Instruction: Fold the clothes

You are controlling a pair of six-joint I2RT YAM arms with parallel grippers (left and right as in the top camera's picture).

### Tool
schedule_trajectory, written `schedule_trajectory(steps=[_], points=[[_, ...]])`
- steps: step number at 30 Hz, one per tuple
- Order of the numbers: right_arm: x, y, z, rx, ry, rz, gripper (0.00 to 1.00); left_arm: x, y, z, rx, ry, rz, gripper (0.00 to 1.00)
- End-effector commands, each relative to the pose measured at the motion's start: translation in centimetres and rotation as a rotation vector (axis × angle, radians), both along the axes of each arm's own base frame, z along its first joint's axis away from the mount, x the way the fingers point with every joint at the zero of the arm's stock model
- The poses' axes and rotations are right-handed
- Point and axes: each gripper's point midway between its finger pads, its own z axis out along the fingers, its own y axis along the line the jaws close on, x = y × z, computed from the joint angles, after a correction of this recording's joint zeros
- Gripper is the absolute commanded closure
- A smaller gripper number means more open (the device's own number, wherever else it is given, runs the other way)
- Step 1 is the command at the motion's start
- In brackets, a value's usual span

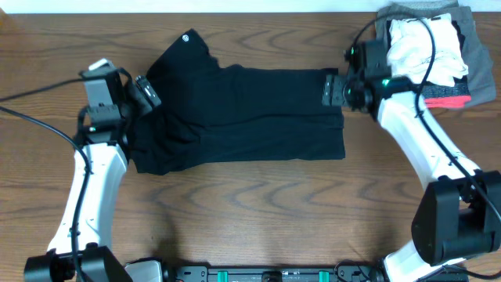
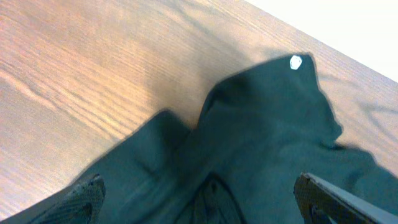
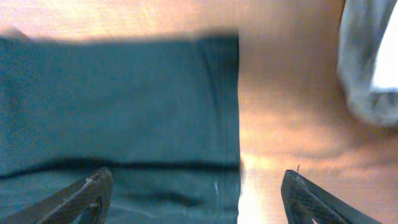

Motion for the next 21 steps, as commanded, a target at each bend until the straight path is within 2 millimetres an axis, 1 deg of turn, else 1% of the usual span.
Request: schedule_trajectory(steps=[1, 3, 5, 8, 13, 16, 19, 21], points=[[1.7, 0.1, 3.8, -0.033, -0.082, 0.073, 0.14, 0.9, -0.5, 4.0, 0.073, -0.050, -0.066, 0.02], [2.2, 0.4, 5.0, -0.029, -0.113, 0.100, 0.14, 1.5, -0.8, 5.0, 0.095, -0.055, -0.094, 0.02], [2.8, 0.5, 5.7, -0.023, -0.144, 0.115, 0.15, 2.4, -1.2, 5.6, 0.115, -0.058, -0.120, 0.02], [3.3, 0.3, 5.9, -0.002, -0.159, 0.121, 0.16, 3.9, -1.5, 5.3, 0.121, -0.022, -0.143, 0.02], [3.4, 0.6, 5.2, 0.030, -0.143, 0.157, 0.16, 6.4, -2.6, 2.9, 0.093, 0.156, -0.256, 0.02], [3.7, 0.7, 4.5, 0.013, -0.135, 0.185, 0.14, 8.3, -2.8, 2.1, 0.102, 0.230, -0.295, 0.02], [4.4, 0.8, 3.2, -0.003, -0.117, 0.207, 0.16, 10.7, -3.1, 1.6, 0.112, 0.241, -0.317, 0.02], [5.2, 0.9, 1.9, -0.008, -0.100, 0.212, 0.17, 12.5, -3.4, 1.4, 0.123, 0.227, -0.333, 0.02]])
